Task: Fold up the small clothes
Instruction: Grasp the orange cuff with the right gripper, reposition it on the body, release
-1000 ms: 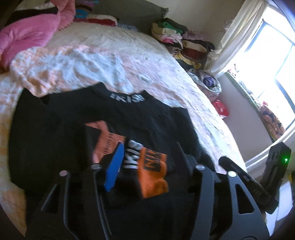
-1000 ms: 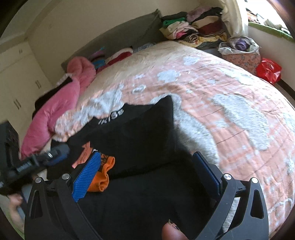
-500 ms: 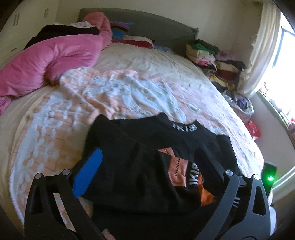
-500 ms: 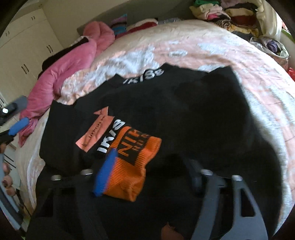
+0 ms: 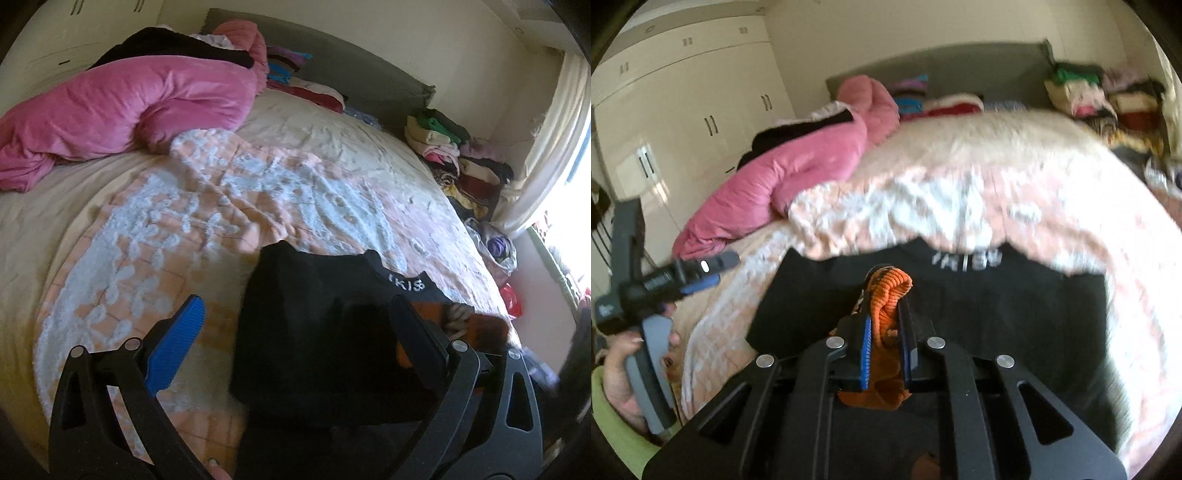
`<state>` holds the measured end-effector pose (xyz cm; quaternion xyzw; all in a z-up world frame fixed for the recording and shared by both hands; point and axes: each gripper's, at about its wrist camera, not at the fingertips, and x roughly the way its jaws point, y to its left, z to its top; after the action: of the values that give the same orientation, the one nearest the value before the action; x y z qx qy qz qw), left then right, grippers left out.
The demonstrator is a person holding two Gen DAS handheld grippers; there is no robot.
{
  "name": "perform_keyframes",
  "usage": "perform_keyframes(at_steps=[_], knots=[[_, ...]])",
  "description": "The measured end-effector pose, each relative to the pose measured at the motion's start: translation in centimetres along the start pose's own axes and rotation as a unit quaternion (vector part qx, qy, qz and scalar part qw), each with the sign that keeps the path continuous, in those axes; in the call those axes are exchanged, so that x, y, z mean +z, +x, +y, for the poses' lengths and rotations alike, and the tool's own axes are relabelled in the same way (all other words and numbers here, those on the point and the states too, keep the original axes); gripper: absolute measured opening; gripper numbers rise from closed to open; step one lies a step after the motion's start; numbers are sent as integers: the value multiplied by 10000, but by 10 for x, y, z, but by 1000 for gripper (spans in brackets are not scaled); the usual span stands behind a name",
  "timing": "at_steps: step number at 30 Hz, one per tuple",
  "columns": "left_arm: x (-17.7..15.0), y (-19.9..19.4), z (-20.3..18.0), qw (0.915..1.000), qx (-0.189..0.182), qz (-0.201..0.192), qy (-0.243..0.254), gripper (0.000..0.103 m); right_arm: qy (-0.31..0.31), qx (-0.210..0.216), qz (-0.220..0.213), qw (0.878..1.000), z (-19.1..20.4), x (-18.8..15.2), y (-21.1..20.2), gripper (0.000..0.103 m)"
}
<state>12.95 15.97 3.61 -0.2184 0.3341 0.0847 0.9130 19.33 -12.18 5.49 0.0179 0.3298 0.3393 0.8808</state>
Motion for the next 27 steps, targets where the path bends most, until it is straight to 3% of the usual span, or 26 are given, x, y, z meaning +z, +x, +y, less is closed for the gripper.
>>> perform_keyframes(at_steps=[6, 15, 27], knots=[[-1, 2, 3, 10000, -3, 38, -10, 93, -137, -437, -199, 9988, -20, 21, -19, 11], [-10, 16, -11, 9995, 16, 216, 241, 93, 446, -733, -177, 9962, -73, -3, -27, 11], [-29, 48, -49, 9952, 6, 556, 804, 93, 589, -1219, 33, 9908, -89, -34, -10, 11]])
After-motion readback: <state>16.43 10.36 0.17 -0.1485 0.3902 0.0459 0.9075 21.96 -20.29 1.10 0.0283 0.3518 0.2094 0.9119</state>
